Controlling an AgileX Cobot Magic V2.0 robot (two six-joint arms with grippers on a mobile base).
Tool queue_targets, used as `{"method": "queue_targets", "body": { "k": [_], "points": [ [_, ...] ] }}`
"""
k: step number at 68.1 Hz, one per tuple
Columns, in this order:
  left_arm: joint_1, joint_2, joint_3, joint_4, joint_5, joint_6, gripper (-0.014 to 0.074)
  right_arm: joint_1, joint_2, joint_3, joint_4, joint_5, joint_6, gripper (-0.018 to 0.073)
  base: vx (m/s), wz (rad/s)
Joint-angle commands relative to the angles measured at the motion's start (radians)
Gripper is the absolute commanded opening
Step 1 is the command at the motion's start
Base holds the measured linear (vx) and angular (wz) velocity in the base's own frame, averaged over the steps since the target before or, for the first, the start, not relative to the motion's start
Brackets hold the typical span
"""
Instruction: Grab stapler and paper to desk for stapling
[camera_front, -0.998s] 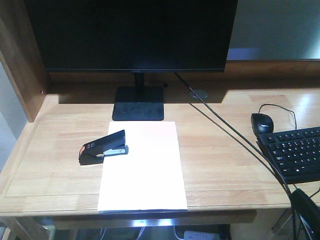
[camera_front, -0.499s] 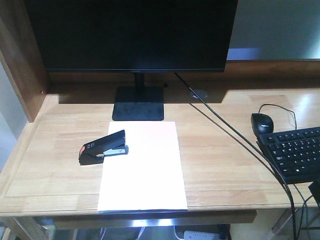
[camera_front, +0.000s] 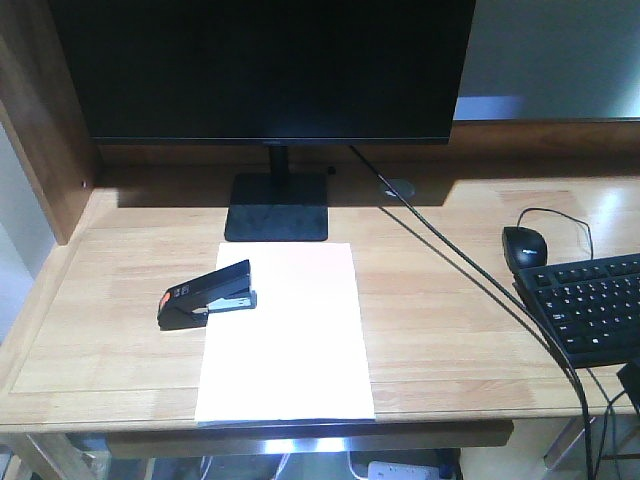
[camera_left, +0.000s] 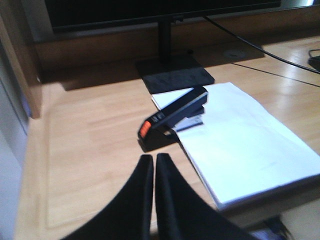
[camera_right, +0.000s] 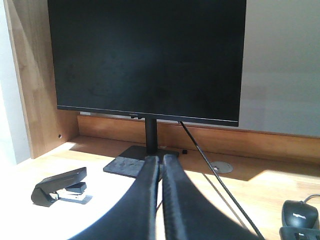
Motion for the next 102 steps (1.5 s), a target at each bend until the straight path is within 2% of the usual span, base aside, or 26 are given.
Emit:
{"method": "queue_targets", "body": {
  "k": [1, 7, 12, 17, 23, 27, 33, 45, 56, 61, 84, 102],
  "points": [
    [-0.002, -0.022, -0.023, 0.028, -0.129, -0.014, -0.0007, -0.004, 0.013, -0.030, -0.039, 0.022, -0.009, -0.0009, 0.00, 0.00],
    [-0.002, -0.071, 0.016, 0.078, -0.184, -0.048, -0.0007, -0.004, 0.013, -0.030, -0.039, 0.022, -0.009, -0.0009, 0.00, 0.00],
    [-0.002, -0.124, 0.084, 0.166, -0.247, -0.085, -0.0007, -0.004, 0.013, -0.030, -0.039, 0.022, -0.009, -0.0009, 0.00, 0.00],
    [-0.002, -0.184, 0.179, 0.278, -0.322, -0.156, -0.0007, -0.004, 0.013, -0.030, -0.039, 0.022, -0.009, -0.0009, 0.00, 0.00],
    [0.000, -0.172, 0.258, 0.358, -0.436, -0.258, -0.0007, -0.004, 0.013, -0.030, -0.039, 0.021, -0.009, -0.0010, 0.00, 0.00],
    [0.001, -0.176, 0.261, 0.397, -0.418, -0.319, -0.0007, -0.004, 0.013, -0.030, -0.039, 0.021, -0.009, -0.0010, 0.00, 0.01],
    [0.001, -0.175, 0.261, 0.432, -0.423, -0.360, -0.0007, -0.004, 0.013, -0.030, -0.039, 0.021, -0.009, -0.0010, 0.00, 0.00],
    [0.001, -0.175, 0.261, 0.430, -0.426, -0.378, -0.0007, -0.004, 0.013, -0.030, -0.039, 0.021, -0.009, -0.0010, 0.00, 0.00],
    [0.001, -0.175, 0.261, 0.376, -0.437, -0.398, -0.0007, -0.004, 0.013, -0.030, -0.039, 0.021, -0.009, -0.0010, 0.00, 0.00],
    [0.001, -0.175, 0.261, 0.376, -0.437, -0.422, -0.0007, -0.004, 0.013, -0.030, -0.039, 0.021, -0.009, -0.0010, 0.00, 0.00],
    [0.001, -0.175, 0.261, 0.376, -0.434, -0.422, -0.0007, -0.004, 0.013, -0.030, -0.039, 0.021, -0.009, -0.0010, 0.00, 0.00],
    [0.059, -0.175, 0.261, 0.376, -0.428, -0.422, -0.0007, -0.004, 0.013, -0.030, -0.039, 0.021, -0.009, -0.0010, 0.00, 0.00]
  ]
}}
